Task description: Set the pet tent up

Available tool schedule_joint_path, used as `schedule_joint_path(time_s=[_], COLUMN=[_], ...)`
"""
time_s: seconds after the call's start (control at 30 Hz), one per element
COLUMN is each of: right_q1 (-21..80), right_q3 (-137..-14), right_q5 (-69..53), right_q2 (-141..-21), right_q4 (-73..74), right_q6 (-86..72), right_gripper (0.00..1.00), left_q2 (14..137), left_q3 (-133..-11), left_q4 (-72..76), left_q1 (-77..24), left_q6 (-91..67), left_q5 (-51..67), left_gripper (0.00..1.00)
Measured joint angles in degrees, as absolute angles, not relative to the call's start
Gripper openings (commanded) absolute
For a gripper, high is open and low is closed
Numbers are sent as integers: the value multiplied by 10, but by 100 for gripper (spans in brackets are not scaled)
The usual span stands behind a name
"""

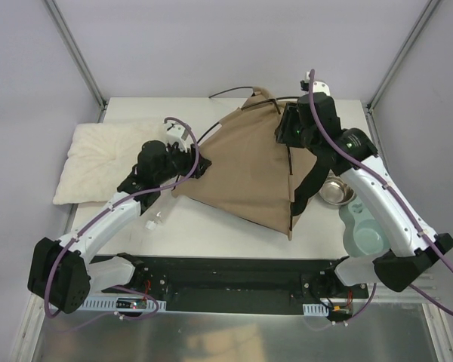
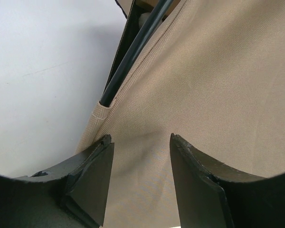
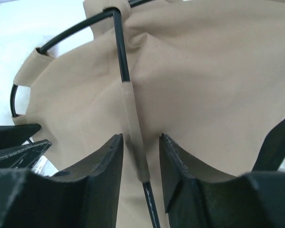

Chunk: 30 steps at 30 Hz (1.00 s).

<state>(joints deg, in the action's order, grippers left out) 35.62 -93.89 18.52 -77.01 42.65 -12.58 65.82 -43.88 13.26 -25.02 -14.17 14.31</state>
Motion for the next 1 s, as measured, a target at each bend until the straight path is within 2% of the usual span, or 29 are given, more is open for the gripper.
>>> schedule_joint_path(time_s=[0.13,0.17,0.47,0.8,1.0], right_q1=[349,347,347,347,347], right_q3=[-953,-955,-970,-994,-936], right_q5=[166,158,108,79,52], right_q2=[-792,-794,-794,-782,-743], right_q4=[413,413,399,354,262], right_q6=[-110,-104,-48,16,62], right_gripper=[3,0,0,0,0], left_q2=[647,644,578,459,427], left_q3=[-439,-439,-469,-561,-589], left_q4=[126,124,60,-11,-31], left_q1=[-250,-250,-246,-246,-246], left_q6=[-142,-142,-134,-114,-101], left_q5=[146,146,150,175,169], left_gripper=[54,55,60,64,66])
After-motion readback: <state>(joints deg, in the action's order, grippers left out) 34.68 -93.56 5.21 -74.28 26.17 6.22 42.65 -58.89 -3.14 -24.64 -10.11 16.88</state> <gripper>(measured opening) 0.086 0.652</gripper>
